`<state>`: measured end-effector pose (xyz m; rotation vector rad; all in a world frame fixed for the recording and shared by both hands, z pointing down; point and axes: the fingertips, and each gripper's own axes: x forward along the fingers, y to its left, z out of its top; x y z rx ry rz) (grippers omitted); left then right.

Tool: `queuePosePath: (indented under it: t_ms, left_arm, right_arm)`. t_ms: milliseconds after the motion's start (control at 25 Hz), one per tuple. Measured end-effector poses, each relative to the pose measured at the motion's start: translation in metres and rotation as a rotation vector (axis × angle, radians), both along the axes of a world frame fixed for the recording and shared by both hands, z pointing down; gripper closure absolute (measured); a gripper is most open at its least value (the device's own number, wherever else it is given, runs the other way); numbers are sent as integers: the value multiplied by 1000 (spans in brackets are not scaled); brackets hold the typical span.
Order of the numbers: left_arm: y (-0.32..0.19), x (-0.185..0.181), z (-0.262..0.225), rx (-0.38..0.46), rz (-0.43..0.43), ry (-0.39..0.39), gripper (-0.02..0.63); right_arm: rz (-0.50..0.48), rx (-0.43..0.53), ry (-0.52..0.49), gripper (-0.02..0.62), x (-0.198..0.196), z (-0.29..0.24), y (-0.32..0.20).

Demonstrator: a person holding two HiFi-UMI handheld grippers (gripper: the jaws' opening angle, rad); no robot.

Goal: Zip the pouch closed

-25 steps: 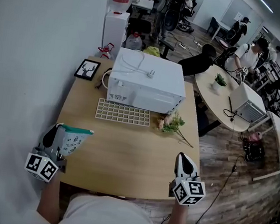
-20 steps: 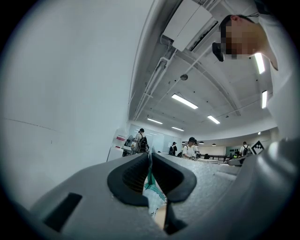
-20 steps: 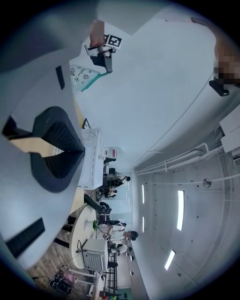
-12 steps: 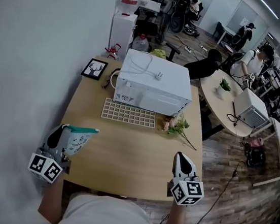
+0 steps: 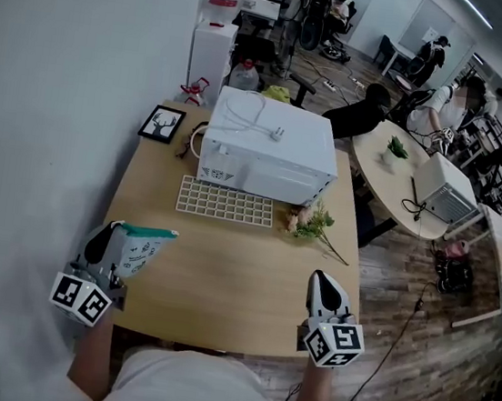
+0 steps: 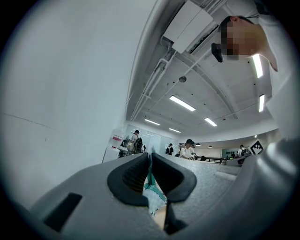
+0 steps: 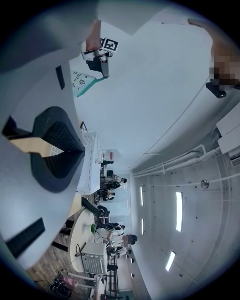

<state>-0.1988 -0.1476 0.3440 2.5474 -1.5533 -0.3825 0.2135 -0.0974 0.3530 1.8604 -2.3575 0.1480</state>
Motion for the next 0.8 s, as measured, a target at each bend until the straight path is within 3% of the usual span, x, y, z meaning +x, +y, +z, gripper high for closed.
queuePosePath:
  t_ms: [800]
  left_arm:
    - [-8,23,0,1,17,11,578]
  right_arm:
    - [-5,18,-11,597,16,-3,-4]
